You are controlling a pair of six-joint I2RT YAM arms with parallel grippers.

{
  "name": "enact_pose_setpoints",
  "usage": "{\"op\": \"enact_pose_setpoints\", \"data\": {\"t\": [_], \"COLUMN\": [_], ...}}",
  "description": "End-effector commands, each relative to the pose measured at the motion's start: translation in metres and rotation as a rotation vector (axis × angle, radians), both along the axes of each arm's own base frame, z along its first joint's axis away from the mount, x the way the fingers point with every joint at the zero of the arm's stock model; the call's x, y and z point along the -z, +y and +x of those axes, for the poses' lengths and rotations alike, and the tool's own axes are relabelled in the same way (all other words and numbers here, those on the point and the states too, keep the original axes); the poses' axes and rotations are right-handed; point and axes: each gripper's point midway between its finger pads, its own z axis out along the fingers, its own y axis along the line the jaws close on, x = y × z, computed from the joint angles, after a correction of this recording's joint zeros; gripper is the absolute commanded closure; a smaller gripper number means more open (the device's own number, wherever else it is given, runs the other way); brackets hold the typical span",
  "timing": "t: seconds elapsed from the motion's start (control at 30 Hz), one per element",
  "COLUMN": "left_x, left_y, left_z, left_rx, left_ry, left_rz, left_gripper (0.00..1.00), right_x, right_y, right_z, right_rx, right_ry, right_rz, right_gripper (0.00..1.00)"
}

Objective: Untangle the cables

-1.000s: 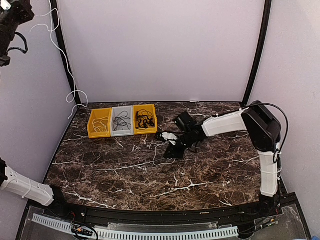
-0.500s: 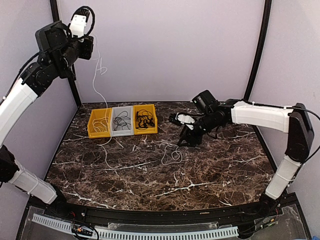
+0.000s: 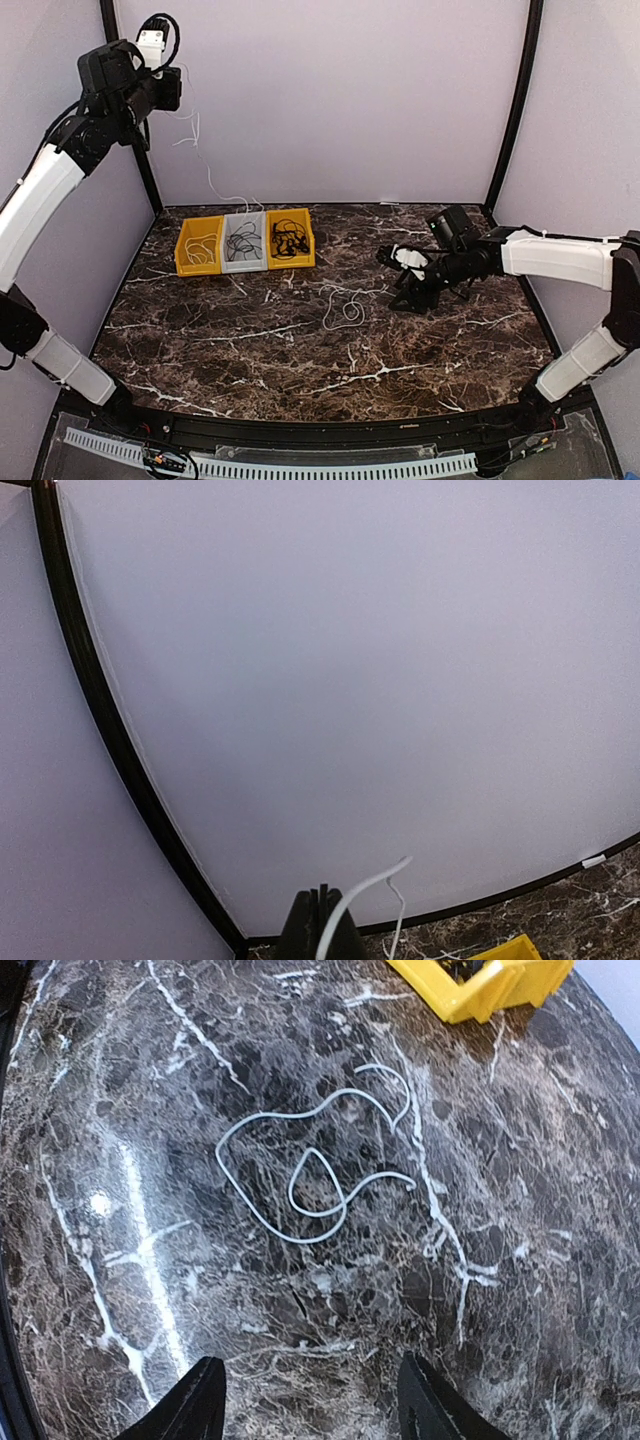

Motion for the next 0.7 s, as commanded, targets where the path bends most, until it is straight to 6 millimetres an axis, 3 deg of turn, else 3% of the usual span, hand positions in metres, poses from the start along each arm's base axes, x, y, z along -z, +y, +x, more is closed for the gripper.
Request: {"op": "enact_pose_setpoints", "data": {"t": [0.0, 0.23, 0.67], "left_x": [-0.029, -0.050, -0.039], "left_y": [0.014, 0.038, 0.068], "left_z": [0.014, 0.038, 0.052], "left_rx": [-0.002, -0.001, -0.032], "left_ry": [-0.070, -0.118, -0.104], "left_rz": [-0.079, -0.156, -0.180], "left_gripper": [1.00, 1.00, 1.00], "right_x": [0.002, 0.010, 0.024], "right_y": [-0.008, -0.011, -0.010], "right_z": [0.017, 0.016, 0.014], "right_rx": [0.034, 0.027, 0.020], "right_ry": [-0.059, -0.036, 0.005], "right_rz": [0.017, 0.024, 0.005], "right_gripper": [0.39, 0.39, 0.39]}}
